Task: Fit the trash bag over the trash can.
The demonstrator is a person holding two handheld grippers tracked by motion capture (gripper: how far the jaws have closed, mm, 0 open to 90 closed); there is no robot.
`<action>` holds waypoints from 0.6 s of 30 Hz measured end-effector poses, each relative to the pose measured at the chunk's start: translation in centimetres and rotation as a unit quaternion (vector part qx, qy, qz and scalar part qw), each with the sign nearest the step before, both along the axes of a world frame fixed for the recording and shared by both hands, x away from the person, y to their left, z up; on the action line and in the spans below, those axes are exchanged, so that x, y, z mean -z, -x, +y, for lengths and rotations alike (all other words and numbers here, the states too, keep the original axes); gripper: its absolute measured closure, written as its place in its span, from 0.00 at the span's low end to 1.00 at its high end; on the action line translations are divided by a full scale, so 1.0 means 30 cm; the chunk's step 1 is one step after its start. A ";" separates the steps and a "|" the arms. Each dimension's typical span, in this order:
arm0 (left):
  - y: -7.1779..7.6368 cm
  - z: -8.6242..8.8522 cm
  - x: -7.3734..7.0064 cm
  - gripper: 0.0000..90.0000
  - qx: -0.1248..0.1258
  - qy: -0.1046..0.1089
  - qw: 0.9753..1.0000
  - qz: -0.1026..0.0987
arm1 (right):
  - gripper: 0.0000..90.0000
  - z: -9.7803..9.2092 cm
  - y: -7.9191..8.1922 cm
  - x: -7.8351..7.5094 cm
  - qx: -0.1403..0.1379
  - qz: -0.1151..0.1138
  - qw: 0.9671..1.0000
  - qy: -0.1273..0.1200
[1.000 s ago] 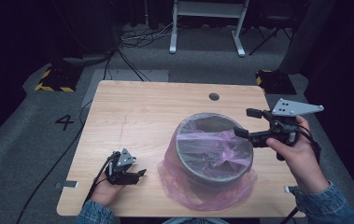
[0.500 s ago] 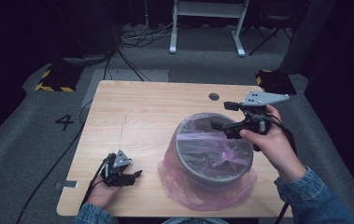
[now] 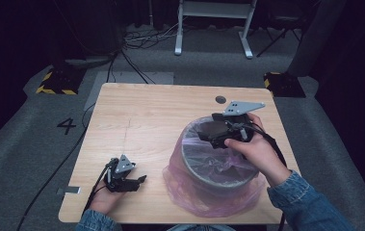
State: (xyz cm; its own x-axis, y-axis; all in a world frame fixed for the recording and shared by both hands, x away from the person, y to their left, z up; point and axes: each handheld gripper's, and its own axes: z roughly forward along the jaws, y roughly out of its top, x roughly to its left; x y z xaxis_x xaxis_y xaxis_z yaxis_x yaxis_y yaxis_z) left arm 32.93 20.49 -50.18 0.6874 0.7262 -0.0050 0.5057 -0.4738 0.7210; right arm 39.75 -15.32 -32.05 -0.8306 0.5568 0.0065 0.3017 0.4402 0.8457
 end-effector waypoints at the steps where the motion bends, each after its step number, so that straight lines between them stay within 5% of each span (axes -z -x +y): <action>1: 0.000 -0.001 -0.001 0.37 0.000 -0.001 1.000 0.000 | 0.17 0.006 -0.001 0.008 -0.002 -0.001 1.000 0.005; 5: 0.000 -0.006 0.000 0.38 0.002 0.001 1.000 0.001 | 0.27 0.031 -0.002 0.047 -0.028 0.019 0.999 0.030; 7: 0.000 -0.007 0.000 0.37 0.002 0.000 1.000 0.001 | 0.28 0.033 -0.004 0.070 -0.009 0.086 0.995 0.039; 8: 0.000 -0.007 0.000 0.37 0.002 0.001 1.000 0.001 | 0.25 0.036 -0.009 0.083 -0.010 0.092 0.994 0.050; 10: 0.000 -0.007 0.000 0.37 0.002 0.001 1.000 0.000 | 0.28 0.041 -0.013 0.098 -0.024 0.053 0.995 0.076; 11: 0.001 -0.007 0.001 0.37 0.002 0.001 1.000 0.000 | 0.28 0.043 -0.017 0.106 -0.025 0.051 0.995 0.086; 18: 0.001 -0.007 0.001 0.37 0.002 0.001 1.000 -0.001 | 0.21 0.060 -0.030 0.151 -0.027 0.083 0.990 0.113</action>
